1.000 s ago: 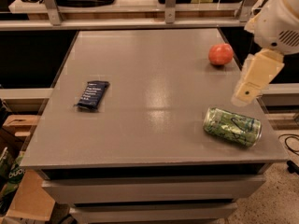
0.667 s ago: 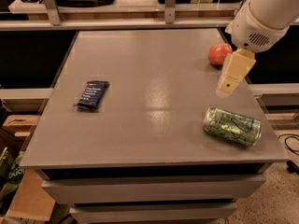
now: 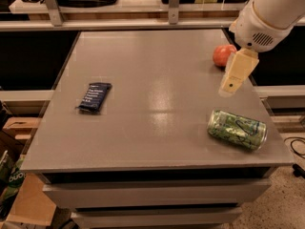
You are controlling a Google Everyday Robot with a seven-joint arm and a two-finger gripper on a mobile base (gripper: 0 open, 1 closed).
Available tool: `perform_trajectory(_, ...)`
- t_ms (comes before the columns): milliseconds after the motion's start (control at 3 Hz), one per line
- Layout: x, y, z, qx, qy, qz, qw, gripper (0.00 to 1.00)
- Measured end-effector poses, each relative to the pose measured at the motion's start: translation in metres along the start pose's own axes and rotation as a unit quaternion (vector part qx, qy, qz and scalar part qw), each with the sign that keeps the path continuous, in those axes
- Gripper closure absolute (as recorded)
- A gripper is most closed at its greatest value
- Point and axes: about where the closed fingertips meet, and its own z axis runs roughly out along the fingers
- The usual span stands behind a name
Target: Move apple near rxbar blueberry
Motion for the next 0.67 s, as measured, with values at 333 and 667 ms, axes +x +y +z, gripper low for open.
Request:
perform_trajectory(333, -0.004, -0.02, 0.016, 0.013, -0.011, 0.001, 0.9999, 0.0)
perform_trajectory(667, -0.004, -0.036, 0.028, 0.024, -0.015, 0.004, 0.9996, 0.0)
